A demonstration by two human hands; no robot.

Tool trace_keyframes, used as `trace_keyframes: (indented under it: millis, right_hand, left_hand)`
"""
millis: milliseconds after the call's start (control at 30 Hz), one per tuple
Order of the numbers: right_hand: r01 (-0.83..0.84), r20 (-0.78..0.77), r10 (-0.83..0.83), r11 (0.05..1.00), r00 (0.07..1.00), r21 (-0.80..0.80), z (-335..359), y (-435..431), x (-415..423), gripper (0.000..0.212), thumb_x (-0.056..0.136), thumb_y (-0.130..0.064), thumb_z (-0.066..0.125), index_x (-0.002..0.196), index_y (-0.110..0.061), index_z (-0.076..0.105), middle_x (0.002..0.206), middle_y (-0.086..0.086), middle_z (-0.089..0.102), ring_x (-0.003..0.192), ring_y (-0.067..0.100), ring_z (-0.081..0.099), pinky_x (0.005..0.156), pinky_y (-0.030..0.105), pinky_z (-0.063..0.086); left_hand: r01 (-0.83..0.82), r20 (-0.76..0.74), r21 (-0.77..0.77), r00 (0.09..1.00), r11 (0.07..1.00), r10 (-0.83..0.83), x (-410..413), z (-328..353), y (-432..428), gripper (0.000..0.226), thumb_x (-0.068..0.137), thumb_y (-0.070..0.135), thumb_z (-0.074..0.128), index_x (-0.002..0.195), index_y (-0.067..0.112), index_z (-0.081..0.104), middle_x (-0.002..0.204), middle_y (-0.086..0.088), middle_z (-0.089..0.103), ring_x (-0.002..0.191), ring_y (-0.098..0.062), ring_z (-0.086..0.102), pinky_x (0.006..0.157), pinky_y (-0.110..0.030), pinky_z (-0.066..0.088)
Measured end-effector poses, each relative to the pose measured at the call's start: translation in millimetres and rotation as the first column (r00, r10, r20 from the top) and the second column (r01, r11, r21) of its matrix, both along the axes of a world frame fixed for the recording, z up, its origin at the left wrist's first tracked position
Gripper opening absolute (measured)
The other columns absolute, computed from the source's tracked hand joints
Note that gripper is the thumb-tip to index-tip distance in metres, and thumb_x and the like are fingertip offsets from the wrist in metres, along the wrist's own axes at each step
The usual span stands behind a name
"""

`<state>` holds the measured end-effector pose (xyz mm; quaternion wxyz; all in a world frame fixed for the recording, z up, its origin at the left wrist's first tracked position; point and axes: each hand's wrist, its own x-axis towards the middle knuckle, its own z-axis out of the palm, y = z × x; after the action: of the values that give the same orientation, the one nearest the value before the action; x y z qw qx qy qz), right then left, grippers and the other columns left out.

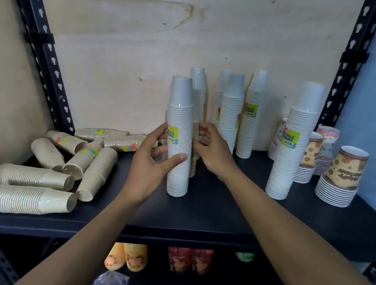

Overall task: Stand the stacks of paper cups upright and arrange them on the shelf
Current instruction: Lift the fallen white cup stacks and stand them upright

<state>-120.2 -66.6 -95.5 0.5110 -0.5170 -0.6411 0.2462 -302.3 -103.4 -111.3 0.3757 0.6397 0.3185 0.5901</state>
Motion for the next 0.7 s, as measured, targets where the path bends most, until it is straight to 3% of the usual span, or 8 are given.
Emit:
trace_keyframes:
  millis: [100, 200, 267, 400, 500, 600, 667, 700]
  right_hand:
    - [-0.035, 0.018, 0.035, 0.999, 0.999, -0.034, -0.3, -3.2, 1.7, 0.059, 0.091, -0.032, 0.073, 0.142, -0.023, 0.047, 0.132, -0.01, 0.058, 0.108, -0.004, 0.058, 0.087, 0.01, 0.045]
    - [-0.064, -0.009, 0.064, 0.996, 0.998, -0.07, -1.9, -7.7, 4.3, 0.067, 0.09, -0.03, 0.074, 0.149, -0.026, 0.043, 0.14, -0.005, 0.055, 0.12, 0.003, 0.054, 0.087, 0.01, 0.041]
    - [-0.064, -0.034, 0.062, 0.995, 0.998, -0.08, -0.8, -11.0, 7.4, 0.071, 0.089, -0.029, 0.076, 0.151, -0.023, 0.041, 0.142, -0.004, 0.055, 0.122, 0.004, 0.054, 0.096, 0.016, 0.042]
    - [-0.036, -0.023, 0.033, 0.993, 0.999, -0.111, 3.9, -21.2, 14.9, 0.071, 0.085, -0.033, 0.079, 0.147, -0.021, 0.046, 0.14, -0.003, 0.058, 0.124, 0.009, 0.058, 0.109, 0.032, 0.046]
    - [0.009, -0.021, -0.01, 0.996, 1.0, -0.085, 11.9, -36.6, 20.2, 0.054, 0.09, -0.029, 0.075, 0.138, -0.021, 0.053, 0.13, -0.006, 0.062, 0.12, 0.008, 0.061, 0.099, 0.024, 0.05]
    - [0.048, -0.013, -0.049, 0.998, 0.999, -0.028, 26.0, -62.4, 21.6, 0.035, 0.094, -0.025, 0.069, 0.127, -0.02, 0.06, 0.118, -0.009, 0.065, 0.107, 0.005, 0.063, 0.072, 0.007, 0.049]
    - [0.075, 0.014, -0.075, 0.997, 0.997, 0.004, 31.7, -80.8, 21.4, 0.022, 0.094, -0.027, 0.069, 0.115, -0.02, 0.066, 0.107, -0.011, 0.068, 0.095, 0.004, 0.065, 0.071, 0.012, 0.055]
    - [0.088, 0.03, -0.089, 0.996, 0.996, 0.016, 33.6, -89.1, 21.6, 0.017, 0.094, -0.03, 0.069, 0.109, -0.022, 0.069, 0.102, -0.011, 0.07, 0.091, 0.006, 0.067, 0.078, 0.022, 0.059]
  left_hand:
    - [0.003, -0.009, -0.006, 1.0, 1.0, -0.003, -0.6, -0.8, -0.2, 0.081, 0.08, 0.009, 0.085, 0.15, 0.026, 0.047, 0.144, 0.006, 0.056, 0.121, -0.01, 0.065, 0.101, -0.037, 0.055]
    - [0.024, -0.036, -0.007, 0.999, 1.0, -0.024, -1.2, -0.1, -2.2, 0.083, 0.08, 0.008, 0.085, 0.151, 0.026, 0.044, 0.14, 0.0, 0.059, 0.12, -0.009, 0.065, 0.096, -0.03, 0.057]
    - [0.031, -0.06, 0.0, 0.998, 1.0, -0.031, -1.9, -0.4, -4.8, 0.084, 0.08, 0.008, 0.085, 0.151, 0.025, 0.043, 0.135, 0.001, 0.062, 0.121, -0.008, 0.064, 0.092, -0.022, 0.056]
    - [-0.006, -0.085, -0.011, 0.996, 1.0, 0.005, -11.2, -2.7, -8.0, 0.084, 0.079, 0.015, 0.087, 0.15, 0.026, 0.044, 0.13, 0.003, 0.064, 0.119, -0.007, 0.064, 0.092, -0.02, 0.055]
    - [-0.051, -0.105, -0.033, 0.993, 0.998, 0.047, -21.8, -1.2, -10.7, 0.083, 0.08, 0.018, 0.087, 0.15, 0.024, 0.044, 0.131, 0.001, 0.064, 0.119, -0.006, 0.064, 0.089, -0.014, 0.052]
    - [-0.164, -0.198, -0.005, 0.967, 0.986, 0.16, -33.3, 6.3, -19.9, 0.066, 0.083, 0.024, 0.084, 0.142, 0.023, 0.054, 0.124, 0.005, 0.067, 0.109, 0.002, 0.065, 0.083, -0.006, 0.048]
    - [-0.267, -0.286, 0.049, 0.919, 0.962, 0.27, -42.2, 11.5, -27.0, 0.043, 0.086, 0.024, 0.08, 0.127, 0.021, 0.065, 0.117, 0.008, 0.069, 0.098, 0.007, 0.065, 0.082, -0.006, 0.048]
    - [-0.302, -0.314, 0.063, 0.899, 0.951, 0.306, -46.9, 12.9, -30.8, 0.034, 0.087, 0.024, 0.079, 0.12, 0.021, 0.069, 0.113, 0.009, 0.07, 0.094, 0.008, 0.064, 0.082, -0.008, 0.048]
